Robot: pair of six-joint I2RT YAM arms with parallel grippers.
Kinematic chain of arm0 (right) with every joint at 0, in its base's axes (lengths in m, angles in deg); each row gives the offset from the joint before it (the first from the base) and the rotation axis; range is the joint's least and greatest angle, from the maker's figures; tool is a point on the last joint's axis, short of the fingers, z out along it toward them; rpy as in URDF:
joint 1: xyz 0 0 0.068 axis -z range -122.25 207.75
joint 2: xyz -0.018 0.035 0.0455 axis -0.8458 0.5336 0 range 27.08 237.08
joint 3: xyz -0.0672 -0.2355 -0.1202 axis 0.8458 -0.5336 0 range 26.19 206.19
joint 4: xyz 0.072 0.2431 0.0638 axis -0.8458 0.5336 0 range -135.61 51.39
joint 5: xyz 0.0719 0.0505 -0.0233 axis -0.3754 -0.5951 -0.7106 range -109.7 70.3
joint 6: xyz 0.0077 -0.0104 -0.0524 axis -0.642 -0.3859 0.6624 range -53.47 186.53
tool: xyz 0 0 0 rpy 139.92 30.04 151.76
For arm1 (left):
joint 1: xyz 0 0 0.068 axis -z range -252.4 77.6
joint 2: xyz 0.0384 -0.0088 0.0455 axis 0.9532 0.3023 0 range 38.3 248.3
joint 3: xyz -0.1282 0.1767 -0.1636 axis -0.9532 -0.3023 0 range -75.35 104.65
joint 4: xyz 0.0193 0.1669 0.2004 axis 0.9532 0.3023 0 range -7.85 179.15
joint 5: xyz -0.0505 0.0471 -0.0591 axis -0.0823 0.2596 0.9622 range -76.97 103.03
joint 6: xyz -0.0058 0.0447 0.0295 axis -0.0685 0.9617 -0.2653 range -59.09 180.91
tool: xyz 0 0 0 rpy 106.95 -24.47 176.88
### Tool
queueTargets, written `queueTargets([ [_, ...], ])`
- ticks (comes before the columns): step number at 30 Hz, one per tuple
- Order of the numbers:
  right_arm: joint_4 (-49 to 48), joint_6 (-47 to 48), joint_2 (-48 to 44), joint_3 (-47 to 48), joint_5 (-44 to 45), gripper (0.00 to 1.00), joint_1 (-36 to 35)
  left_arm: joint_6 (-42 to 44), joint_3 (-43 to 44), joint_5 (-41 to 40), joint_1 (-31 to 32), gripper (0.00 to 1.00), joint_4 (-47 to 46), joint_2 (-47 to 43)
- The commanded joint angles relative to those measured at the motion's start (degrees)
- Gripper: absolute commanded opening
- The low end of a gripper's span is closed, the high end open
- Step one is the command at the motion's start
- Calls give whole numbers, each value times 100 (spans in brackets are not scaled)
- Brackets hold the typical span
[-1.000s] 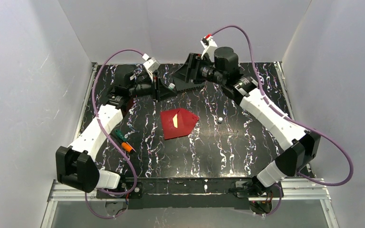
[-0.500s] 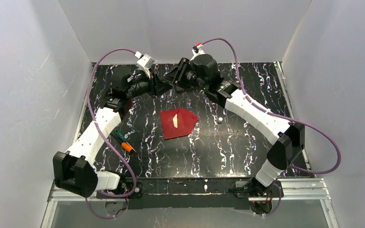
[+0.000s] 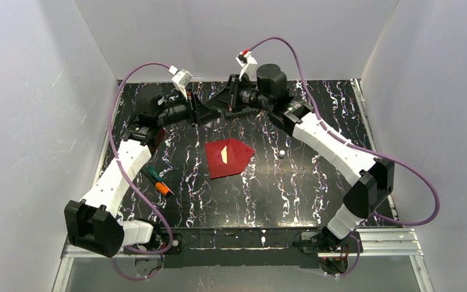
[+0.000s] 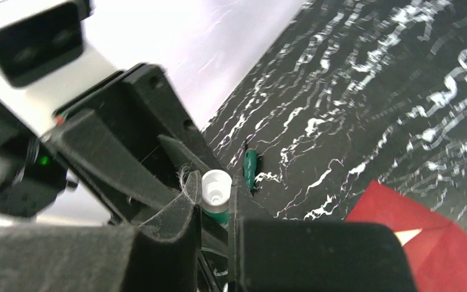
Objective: Place the letter into the envelope and seal it
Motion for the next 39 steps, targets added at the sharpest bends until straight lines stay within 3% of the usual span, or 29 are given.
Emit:
queueTargets([
  [1,-1305,1266,-472,229,-1967,1,77,-779,52,1459,130,0,74,-458],
  [6,-1584,1211,-285,479,-3442,1,114,-871,40,2193,124,0,1,-714],
  [13,-2633,554,-395,277,-4447,1,112,-912,-189,3300,124,0,-563,-887],
  [16,-3275,132,-458,140,-4739,1,114,-461,-289,3479,125,0,-564,-911],
  [17,-3255,109,-497,99,-4653,1,119,-262,-353,3384,126,0,-571,-962],
  [18,-3077,139,-520,96,-4380,20,139,-87,-410,3122,130,0,-572,-1029],
  [19,-2838,207,-533,101,-4016,45,153,7,-439,2883,124,0,-577,-1078],
  [20,-2524,351,-550,135,-3667,63,156,93,-445,2655,130,0,-575,-1106],
  [21,-2064,490,-567,207,-3109,75,156,172,-483,2343,123,0,-581,-1154],
  [22,-1769,518,-581,228,-2571,79,156,310,-545,2016,127,0,-581,-1200],
  [24,-1484,213,-617,107,-1358,83,156,515,-693,1259,125,0,-581,-1342],
  [27,-1130,-283,-603,-70,-512,84,121,671,-834,376,129,0,-581,-1389],
  [30,-200,-86,-587,-71,368,84,-107,754,-851,-129,128,0,-582,-1390],
  [36,241,83,-352,214,784,81,-376,660,-704,-119,129,0,-581,-1164],
  [39,62,124,-315,245,619,69,-415,578,-663,-20,125,0,-567,-1098],
])
